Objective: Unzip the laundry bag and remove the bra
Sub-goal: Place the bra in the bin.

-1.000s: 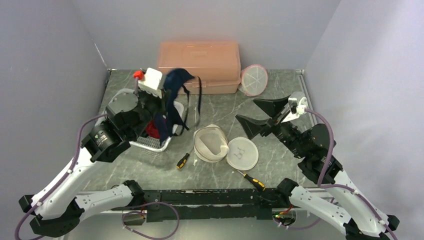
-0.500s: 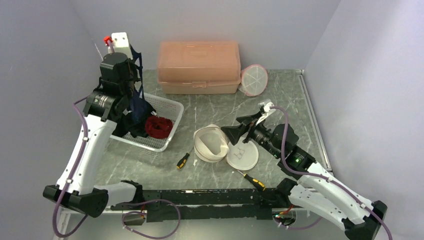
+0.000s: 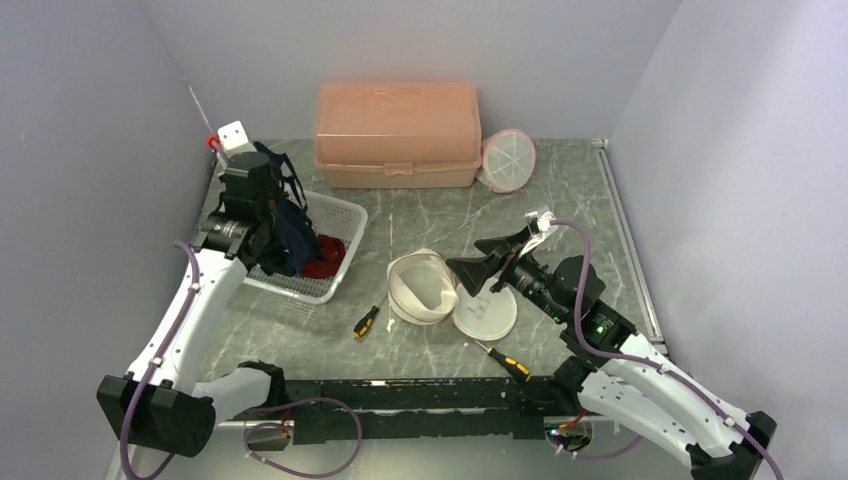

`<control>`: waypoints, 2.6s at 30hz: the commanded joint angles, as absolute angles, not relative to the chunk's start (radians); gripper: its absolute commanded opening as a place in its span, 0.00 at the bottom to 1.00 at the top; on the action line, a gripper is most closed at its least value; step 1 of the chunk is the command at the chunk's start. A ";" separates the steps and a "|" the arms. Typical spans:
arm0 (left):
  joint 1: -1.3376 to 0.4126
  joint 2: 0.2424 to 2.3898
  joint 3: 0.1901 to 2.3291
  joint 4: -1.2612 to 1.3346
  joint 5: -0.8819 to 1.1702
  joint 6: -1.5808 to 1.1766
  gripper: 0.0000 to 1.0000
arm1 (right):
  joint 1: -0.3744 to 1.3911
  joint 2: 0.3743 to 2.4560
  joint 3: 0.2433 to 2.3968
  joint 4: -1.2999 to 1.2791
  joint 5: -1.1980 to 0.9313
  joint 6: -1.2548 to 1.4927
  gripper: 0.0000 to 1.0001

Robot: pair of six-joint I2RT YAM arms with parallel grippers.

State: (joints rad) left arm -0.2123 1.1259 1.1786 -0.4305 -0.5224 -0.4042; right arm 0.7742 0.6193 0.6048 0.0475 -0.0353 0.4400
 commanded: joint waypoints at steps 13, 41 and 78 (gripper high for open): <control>-0.083 1.015 0.915 -0.497 -0.532 -1.039 0.03 | 0.777 0.593 0.591 0.082 -0.057 0.459 0.95; -0.046 1.002 0.641 -0.046 -0.303 -1.057 0.03 | 0.777 0.595 0.595 0.050 -0.054 0.444 0.95; -0.003 0.966 0.837 -0.518 -0.057 -0.868 0.25 | 0.776 0.639 0.640 0.047 -0.048 0.407 0.94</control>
